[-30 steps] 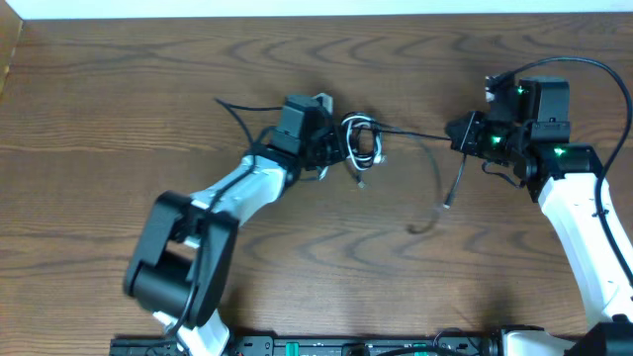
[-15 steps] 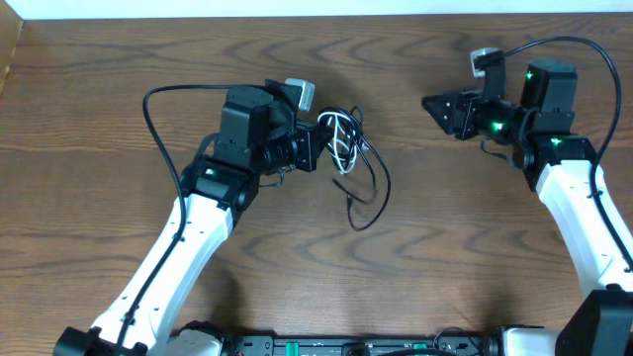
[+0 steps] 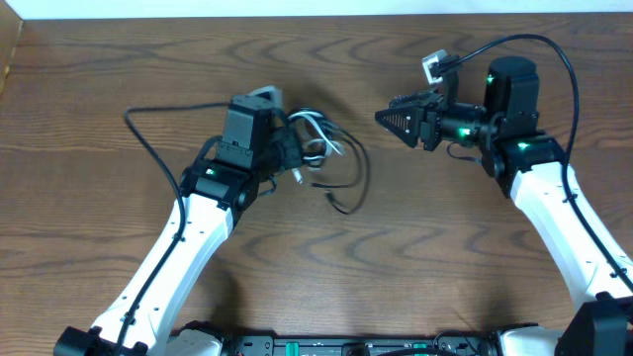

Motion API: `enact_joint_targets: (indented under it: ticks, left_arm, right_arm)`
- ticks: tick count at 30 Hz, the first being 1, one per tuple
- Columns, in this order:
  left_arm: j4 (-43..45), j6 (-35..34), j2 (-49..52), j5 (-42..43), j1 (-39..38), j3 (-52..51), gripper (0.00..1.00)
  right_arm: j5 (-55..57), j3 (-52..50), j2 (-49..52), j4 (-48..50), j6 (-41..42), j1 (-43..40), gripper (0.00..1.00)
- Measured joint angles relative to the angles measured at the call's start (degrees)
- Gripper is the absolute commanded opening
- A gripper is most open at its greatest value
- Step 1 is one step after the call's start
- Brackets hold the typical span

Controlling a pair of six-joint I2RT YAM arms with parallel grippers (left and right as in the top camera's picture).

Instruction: Untangle cables

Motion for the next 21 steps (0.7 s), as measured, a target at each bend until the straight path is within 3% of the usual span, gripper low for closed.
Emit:
enact_joint_targets:
  ticks: [3,8,14,21]
  left_arm:
    - [-4.07,-8.20,0.00,-9.51,0.07,0.00,0.07]
    - [-6.32,-20.85,0.00,-13.88,0.07,0.00,0.07]
    - [-6.58,-37.35,0.00,-5.86,0.07,0.00,0.07]
    - [-7.26,-42.40,0.00,0.61,-0.46,-0.02,0.08]
  right_arm:
    - [4.42,0.02,-0.35,-1.05,1.97,3.93,0.55]
    - [13.35,0.02,-0.39,-3.32,4.98,13.18,0.48]
    - [24.06,0.02,1.53,-2.23,9.22,19.56,0.35]
    - [28.15,0.02,5.55,1.20,10.43,22.36,0.30]
